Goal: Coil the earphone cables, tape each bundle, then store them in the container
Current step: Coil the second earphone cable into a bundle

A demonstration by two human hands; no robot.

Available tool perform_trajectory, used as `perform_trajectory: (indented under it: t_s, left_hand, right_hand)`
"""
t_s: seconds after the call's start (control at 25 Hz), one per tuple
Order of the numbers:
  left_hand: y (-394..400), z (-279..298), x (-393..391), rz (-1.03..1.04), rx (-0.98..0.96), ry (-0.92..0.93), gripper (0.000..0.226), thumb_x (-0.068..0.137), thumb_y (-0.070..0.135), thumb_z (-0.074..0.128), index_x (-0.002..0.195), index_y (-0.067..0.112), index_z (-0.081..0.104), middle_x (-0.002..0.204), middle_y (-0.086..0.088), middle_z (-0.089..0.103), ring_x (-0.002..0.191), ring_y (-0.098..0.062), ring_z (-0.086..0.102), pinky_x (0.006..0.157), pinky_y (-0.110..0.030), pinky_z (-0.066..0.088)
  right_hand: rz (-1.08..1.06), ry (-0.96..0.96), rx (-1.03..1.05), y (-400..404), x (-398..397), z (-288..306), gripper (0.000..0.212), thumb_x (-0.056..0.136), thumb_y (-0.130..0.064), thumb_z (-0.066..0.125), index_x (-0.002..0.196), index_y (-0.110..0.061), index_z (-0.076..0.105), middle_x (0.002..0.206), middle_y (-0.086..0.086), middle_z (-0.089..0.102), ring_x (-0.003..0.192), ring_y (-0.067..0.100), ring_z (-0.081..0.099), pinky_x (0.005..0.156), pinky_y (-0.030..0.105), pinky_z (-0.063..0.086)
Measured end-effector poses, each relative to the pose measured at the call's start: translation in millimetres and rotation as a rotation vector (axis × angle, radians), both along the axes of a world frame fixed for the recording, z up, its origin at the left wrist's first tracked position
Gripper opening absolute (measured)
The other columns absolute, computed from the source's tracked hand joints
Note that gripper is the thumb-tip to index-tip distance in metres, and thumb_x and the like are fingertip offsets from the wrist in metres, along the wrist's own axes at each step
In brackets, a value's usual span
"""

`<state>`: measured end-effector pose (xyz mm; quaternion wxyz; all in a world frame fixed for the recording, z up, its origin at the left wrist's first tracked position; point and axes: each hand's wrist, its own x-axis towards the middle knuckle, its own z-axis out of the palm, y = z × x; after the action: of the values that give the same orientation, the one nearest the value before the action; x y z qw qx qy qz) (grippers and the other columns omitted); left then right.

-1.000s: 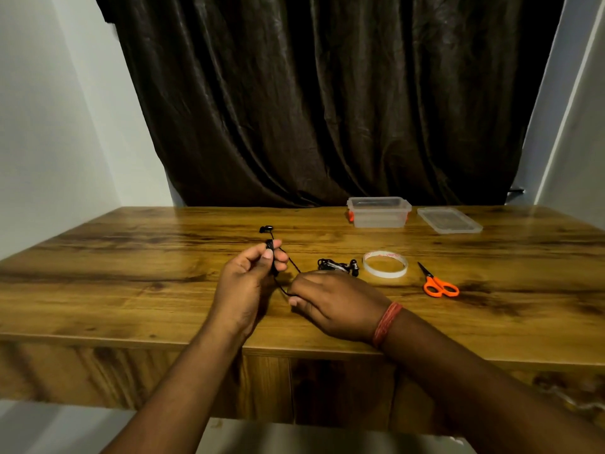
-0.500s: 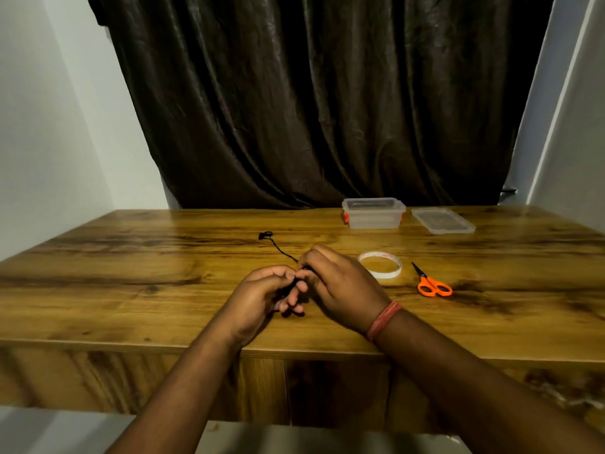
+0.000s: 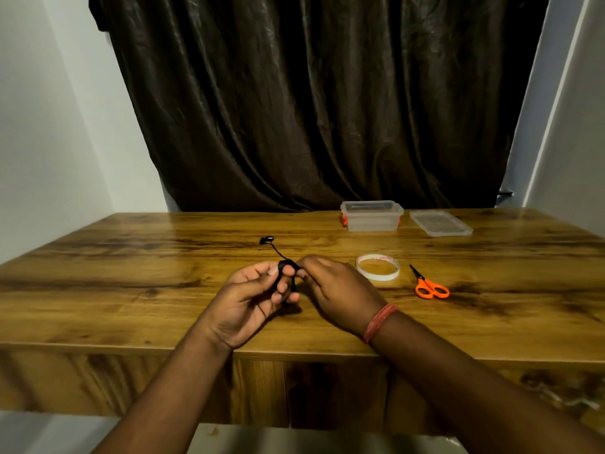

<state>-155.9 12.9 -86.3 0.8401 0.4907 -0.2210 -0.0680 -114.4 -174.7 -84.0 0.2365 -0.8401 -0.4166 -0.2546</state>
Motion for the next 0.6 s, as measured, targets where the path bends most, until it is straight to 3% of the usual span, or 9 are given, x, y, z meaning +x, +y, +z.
perform_trajectory:
  t_s: [0.08,0.16,0.32,0.48,0.6]
  left_hand:
    - [1,0,0,0.009,-0.093,-0.016,0.042,0.071,0.018,0.084,0.103,-0.003,0.070,0.076,-0.011,0.061,0.063,-0.013,0.060,0.080,-0.034,0.057]
    - [2,1,1,0.034,-0.152,-0.039,0.042,0.075,0.014,0.079,0.111,-0.004,0.067,0.086,-0.014,0.067,0.074,-0.019,0.067,0.084,-0.037,0.057]
    - [-2,5,3,0.268,-0.165,-0.019,0.027,0.087,0.006,0.054,0.106,0.004,0.073,0.097,-0.014,0.073,0.088,-0.020,0.072,0.081,-0.030,0.058]
    - [-6,6,6,0.478,-0.033,-0.056,0.026,0.093,0.005,0.049,0.114,0.006,0.065,0.105,-0.012,0.073,0.098,-0.019,0.070,0.082,-0.025,0.056]
    - [-13,-2,10,0.541,0.149,-0.037,0.025,0.098,0.009,0.049,0.118,0.009,0.064,0.110,-0.013,0.072,0.106,-0.024,0.067,0.092,-0.038,0.053]
  right_hand:
    - [-0.003,-0.055,-0.103,2,0,-2,0.011,0.100,-0.023,0.048,0.107,-0.018,0.056,0.101,0.002,0.065,0.088,0.024,0.062,0.066,0.030,0.040]
    - [0.039,-0.087,-0.177,4,0,-3,0.015,0.100,-0.024,0.050,0.108,-0.014,0.058,0.101,0.005,0.066,0.088,0.025,0.062,0.069,0.032,0.045]
    - [0.122,-0.082,-0.262,8,-1,-3,0.018,0.103,-0.031,0.043,0.106,-0.017,0.054,0.100,0.003,0.063,0.088,0.023,0.060,0.073,0.040,0.050]
    - [0.154,-0.111,-0.262,7,-5,-2,0.016,0.103,-0.032,0.043,0.105,-0.019,0.053,0.098,0.001,0.061,0.088,0.021,0.058,0.074,0.039,0.049]
    - [0.149,-0.130,-0.211,5,-7,0,0.016,0.103,-0.029,0.045,0.107,-0.018,0.054,0.101,0.000,0.061,0.089,0.017,0.056,0.075,0.033,0.047]
